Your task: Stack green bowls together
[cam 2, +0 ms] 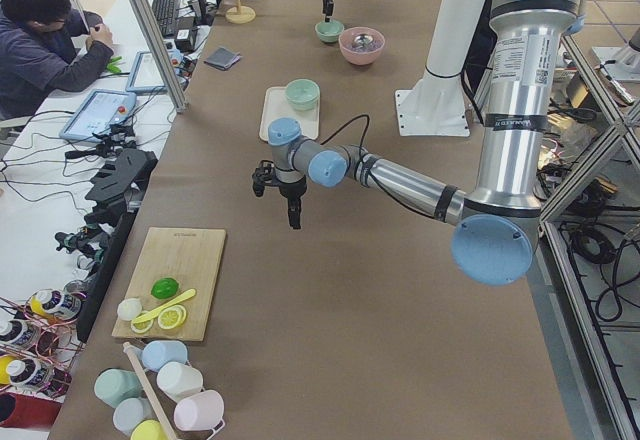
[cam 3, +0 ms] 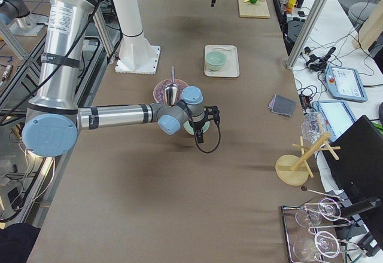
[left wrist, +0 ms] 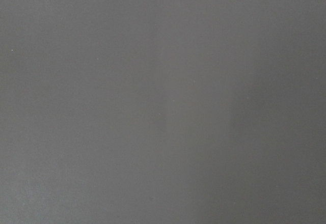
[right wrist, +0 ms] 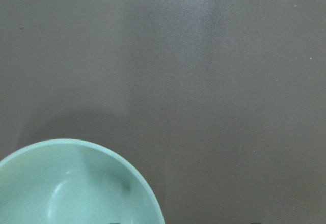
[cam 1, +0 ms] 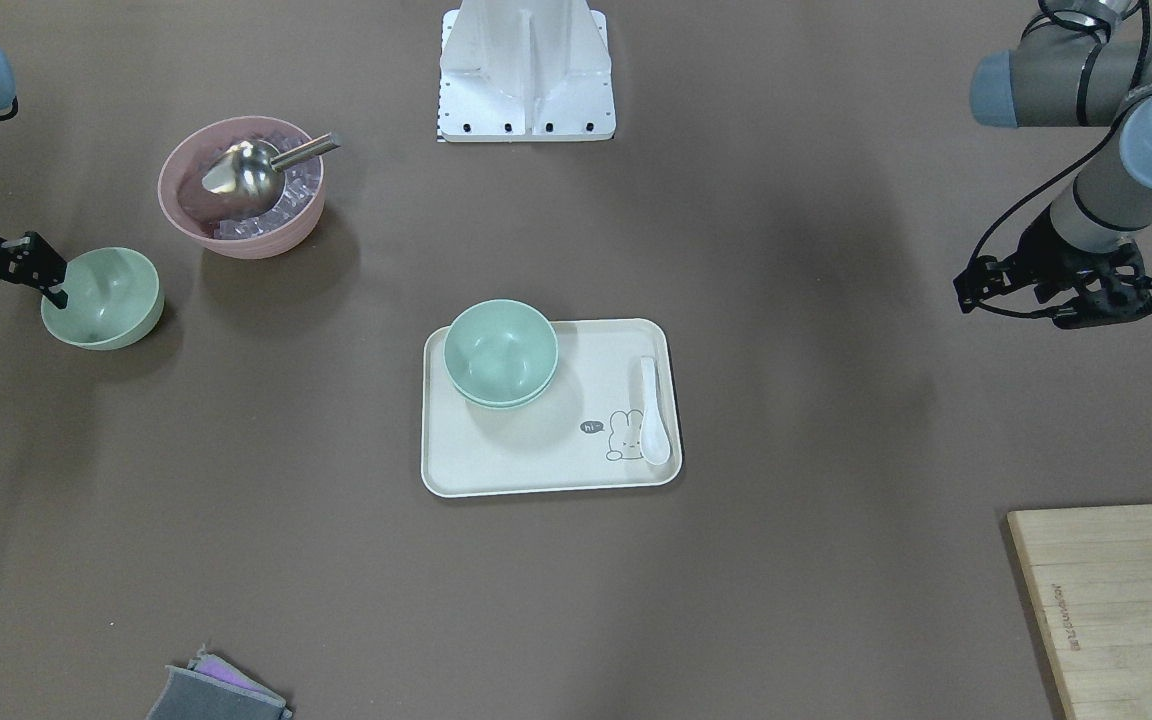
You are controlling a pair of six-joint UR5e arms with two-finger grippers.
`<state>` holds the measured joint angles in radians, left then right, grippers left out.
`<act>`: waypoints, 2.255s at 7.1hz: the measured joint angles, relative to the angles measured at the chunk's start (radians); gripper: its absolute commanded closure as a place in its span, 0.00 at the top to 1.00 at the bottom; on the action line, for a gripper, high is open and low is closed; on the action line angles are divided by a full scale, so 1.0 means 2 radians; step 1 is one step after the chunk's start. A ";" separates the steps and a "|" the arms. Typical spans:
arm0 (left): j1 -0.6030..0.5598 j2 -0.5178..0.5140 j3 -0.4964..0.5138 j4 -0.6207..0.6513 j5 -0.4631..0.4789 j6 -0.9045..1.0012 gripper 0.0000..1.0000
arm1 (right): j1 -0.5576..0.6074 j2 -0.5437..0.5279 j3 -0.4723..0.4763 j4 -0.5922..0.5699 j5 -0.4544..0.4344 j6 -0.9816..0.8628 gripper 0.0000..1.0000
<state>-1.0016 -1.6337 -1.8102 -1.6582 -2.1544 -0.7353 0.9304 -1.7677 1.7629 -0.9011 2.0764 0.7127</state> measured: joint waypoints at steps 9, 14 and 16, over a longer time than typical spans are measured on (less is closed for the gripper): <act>0.001 0.001 0.002 -0.001 0.001 -0.005 0.99 | -0.027 -0.003 -0.003 0.046 -0.010 0.060 0.27; 0.004 0.001 0.004 -0.001 0.001 -0.004 0.99 | -0.022 -0.005 0.005 0.046 -0.007 0.059 0.16; 0.005 0.002 0.004 -0.001 0.001 -0.004 0.99 | -0.021 -0.006 0.006 0.046 -0.008 0.059 0.00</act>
<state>-0.9915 -1.6306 -1.8025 -1.6598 -2.1522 -0.7440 0.8888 -1.7802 1.7744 -0.8084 2.0608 0.8302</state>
